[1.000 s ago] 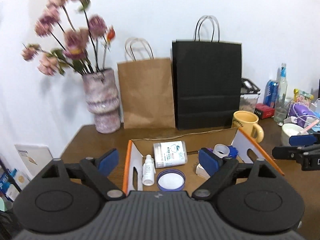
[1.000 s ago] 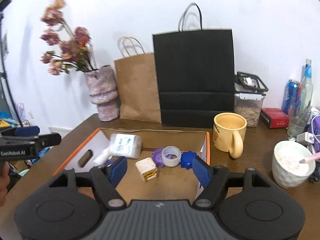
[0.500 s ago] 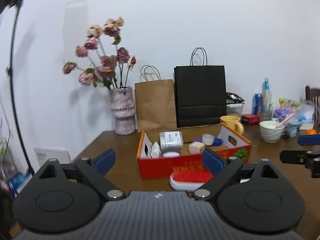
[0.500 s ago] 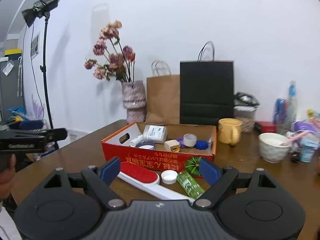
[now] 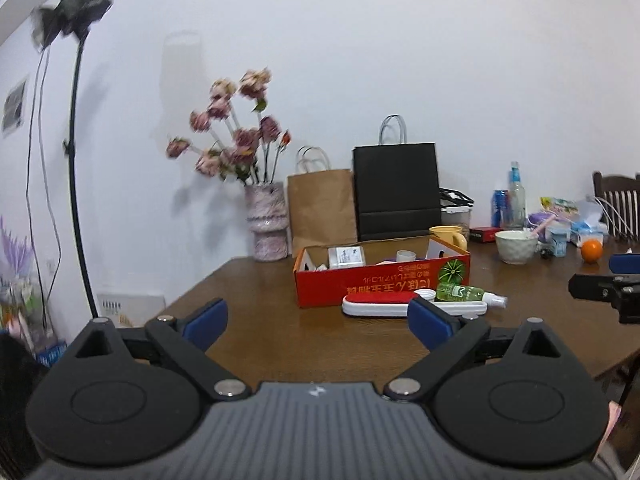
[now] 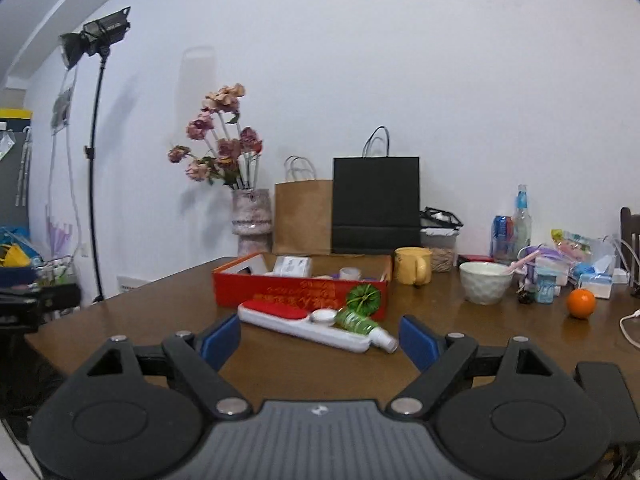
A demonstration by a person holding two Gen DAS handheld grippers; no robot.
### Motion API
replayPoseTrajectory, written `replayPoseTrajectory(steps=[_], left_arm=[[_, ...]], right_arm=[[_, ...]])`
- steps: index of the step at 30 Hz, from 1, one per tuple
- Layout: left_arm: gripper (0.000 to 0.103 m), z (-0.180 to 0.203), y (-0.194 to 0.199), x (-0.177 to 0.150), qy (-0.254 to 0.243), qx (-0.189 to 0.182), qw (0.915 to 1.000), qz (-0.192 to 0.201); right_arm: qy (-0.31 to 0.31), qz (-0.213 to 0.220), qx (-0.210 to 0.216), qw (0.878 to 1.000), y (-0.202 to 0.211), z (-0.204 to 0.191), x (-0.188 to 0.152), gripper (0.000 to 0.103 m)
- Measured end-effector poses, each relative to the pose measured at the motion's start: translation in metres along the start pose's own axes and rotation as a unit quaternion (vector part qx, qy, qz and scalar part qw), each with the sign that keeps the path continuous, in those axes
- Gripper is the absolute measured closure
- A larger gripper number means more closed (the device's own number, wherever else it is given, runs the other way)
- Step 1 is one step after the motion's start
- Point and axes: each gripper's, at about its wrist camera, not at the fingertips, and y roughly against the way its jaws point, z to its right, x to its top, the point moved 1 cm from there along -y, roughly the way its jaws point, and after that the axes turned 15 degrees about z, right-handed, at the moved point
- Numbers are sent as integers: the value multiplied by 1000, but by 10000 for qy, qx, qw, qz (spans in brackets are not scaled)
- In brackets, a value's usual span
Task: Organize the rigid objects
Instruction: 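Withdraw both tools from the box back over the table, then grasp the white bottle cap with the left tool while the right tool grasps the green bottle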
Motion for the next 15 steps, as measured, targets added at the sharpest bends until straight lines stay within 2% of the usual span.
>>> replayPoseTrajectory(steps=[3,6,9,15], left_arm=[[4,2,-5,-2,76,111,9999,-73],[4,2,-9,-5,227,23,9995,-214],[4,4,-16,-11,84,27,9996,-272],[4,10,-48,-22,118,-13,9979,-635]], right_arm=[[-12,-111,78,9999,-3,-6,-7,17],[-76,-154,166,9997,-10,-10,-11,17],[-115,-239,223,9994,-18,-10,-18,17],[-246,-553,140,9981,-54,14,-30,18]])
